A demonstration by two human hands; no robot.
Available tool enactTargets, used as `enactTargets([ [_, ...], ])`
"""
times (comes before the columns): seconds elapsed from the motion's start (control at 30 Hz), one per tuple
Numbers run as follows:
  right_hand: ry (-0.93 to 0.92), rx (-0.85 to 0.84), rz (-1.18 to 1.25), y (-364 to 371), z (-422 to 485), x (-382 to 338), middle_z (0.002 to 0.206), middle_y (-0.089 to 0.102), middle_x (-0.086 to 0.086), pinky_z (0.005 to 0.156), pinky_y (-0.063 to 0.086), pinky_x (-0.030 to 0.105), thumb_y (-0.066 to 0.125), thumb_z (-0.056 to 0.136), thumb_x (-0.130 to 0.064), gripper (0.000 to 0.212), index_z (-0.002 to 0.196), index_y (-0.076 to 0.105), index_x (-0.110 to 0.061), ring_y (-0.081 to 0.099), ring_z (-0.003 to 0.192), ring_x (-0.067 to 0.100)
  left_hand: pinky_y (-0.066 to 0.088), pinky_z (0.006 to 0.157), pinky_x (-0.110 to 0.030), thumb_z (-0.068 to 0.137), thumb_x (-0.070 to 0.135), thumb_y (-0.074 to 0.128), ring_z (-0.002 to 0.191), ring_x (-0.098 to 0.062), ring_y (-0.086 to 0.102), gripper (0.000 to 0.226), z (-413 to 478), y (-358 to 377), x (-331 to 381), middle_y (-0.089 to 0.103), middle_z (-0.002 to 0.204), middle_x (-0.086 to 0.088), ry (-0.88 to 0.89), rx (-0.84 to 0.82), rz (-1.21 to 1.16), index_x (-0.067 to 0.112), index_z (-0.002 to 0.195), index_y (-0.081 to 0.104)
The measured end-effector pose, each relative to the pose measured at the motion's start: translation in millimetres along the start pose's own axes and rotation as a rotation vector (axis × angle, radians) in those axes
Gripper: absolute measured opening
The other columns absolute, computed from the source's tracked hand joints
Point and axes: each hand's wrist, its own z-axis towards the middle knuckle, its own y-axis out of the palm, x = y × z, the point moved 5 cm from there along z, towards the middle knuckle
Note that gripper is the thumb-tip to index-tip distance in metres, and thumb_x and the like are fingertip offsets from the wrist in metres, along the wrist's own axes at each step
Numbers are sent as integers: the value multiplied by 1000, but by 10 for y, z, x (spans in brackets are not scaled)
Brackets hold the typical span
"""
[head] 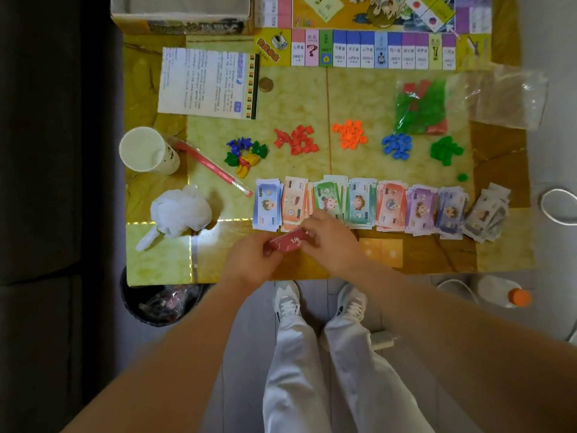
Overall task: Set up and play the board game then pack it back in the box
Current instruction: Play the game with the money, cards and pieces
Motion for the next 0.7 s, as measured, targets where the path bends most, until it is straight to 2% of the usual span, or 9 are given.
enactTargets([
  [0.07, -17, -31, -40, -162, 58, -55, 98, 45, -2, 77, 47, 35, 62, 89, -24, 24, 109, 64, -11, 50, 86, 16, 42, 62, -30, 88, 29, 63, 70, -18, 56, 20, 55, -14, 119, 62, 73, -4, -53, -199, -128, 11, 81, 66],
  [0.17, -33, -56, -87, -393, 147, -138, 98, 45, 1, 75, 48, 40, 62, 87, -25, 24, 105, 64, -10, 52, 84, 20, 42, 54, -14, 94, 12, 57, 59, -8, 59, 14, 107, -91, 421, 65, 70, 0, -170, -386, -459, 7, 85, 66],
  [0.27, -21, 29, -45, -609, 245, -131, 104, 48, 2, 78, 48, 42, 65, 85, -25, 26, 107, 61, -12, 53, 87, 20, 49, 50, -17, 97, 16, 51, 48, -11, 58, 22, 241, -191, 640, 60, 64, -5, -258, -380, -590, 6, 80, 61],
  [0.33, -9, 71, 105, -719, 293, -84, 126, 48, 2, 94, 44, 39, 70, 80, -26, 52, 128, 51, -18, 50, 109, 19, 49, 51, -22, 98, 16, 47, 47, -14, 56, 28, 388, -242, 740, 59, 60, -5, -311, -306, -650, 8, 75, 60],
  [0.4, -8, 6, 198, -777, 338, -48, 150, 34, -2, 111, 27, 37, 78, 73, -38, 97, 150, 21, -24, 31, 136, 21, 48, 60, -29, 98, 13, 43, 55, -20, 56, 29, 568, -287, 817, 58, 65, -8, -390, -212, -699, 8, 75, 61],
  [0.47, -28, -49, 170, -816, 387, -64, 158, 22, -4, 114, 15, 39, 84, 62, -49, 128, 152, -6, -30, 18, 141, 20, 46, 61, -29, 97, 11, 42, 59, -22, 56, 28, 698, -300, 931, 58, 68, -10, -429, -201, -696, 8, 76, 61],
  [0.5, -41, -40, 144, -851, 435, -51, 158, 23, -2, 111, 14, 38, 86, 59, -49, 135, 151, -11, -31, 18, 140, 20, 45, 57, -26, 97, 10, 42, 57, -21, 56, 28, 764, -301, 1006, 59, 66, -9, -430, -209, -678, 8, 76, 60],
  [0.6, -58, 79, 75, -1016, 583, 31, 148, 35, 5, 106, 20, 38, 85, 61, -44, 129, 153, -3, -24, 26, 133, 25, 41, 44, -16, 97, 10, 41, 45, -11, 55, 27, 880, -333, 1259, 59, 55, -1, -422, -241, -684, 9, 77, 59],
  [0.7, -68, 89, -11, -1216, 723, 195, 145, 34, 3, 106, 21, 40, 80, 64, -44, 118, 152, 7, -19, 27, 130, 24, 46, 51, -20, 98, 15, 40, 58, -13, 57, 23, 1034, -352, 1482, 62, 70, -4, -404, -243, -771, 10, 87, 60],
])
